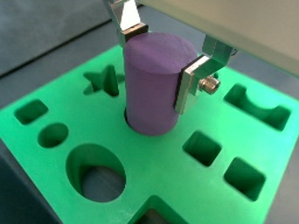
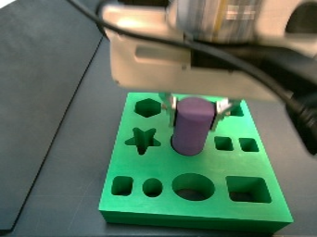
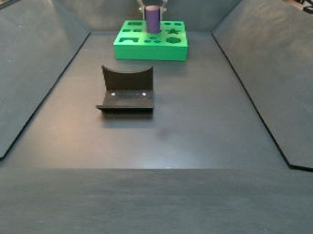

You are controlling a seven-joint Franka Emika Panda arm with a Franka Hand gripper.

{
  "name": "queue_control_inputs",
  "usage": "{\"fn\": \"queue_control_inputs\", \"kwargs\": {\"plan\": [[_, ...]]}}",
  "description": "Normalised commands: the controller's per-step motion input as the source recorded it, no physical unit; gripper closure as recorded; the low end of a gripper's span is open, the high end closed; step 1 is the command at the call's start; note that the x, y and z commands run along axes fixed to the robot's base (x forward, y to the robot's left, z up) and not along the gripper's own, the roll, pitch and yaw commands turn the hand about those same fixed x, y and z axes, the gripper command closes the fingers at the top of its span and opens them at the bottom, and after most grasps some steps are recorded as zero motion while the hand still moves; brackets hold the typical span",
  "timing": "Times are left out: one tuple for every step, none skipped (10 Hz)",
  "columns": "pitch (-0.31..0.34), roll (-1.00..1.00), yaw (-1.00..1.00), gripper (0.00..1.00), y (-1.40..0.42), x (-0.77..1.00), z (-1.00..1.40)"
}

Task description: Insert the round object.

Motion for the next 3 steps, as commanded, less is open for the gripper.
{"fn": "queue_control_inputs", "kwargs": {"plan": [[-0.08,-0.01,-0.05,1.0,-0.13,0.11,-0.79],[0.009,-0.01,-0.02,1.0,0.0,0.14,-0.12],[0.0,0.0,0.0,1.0,0.0,0.0,0.0]]}}
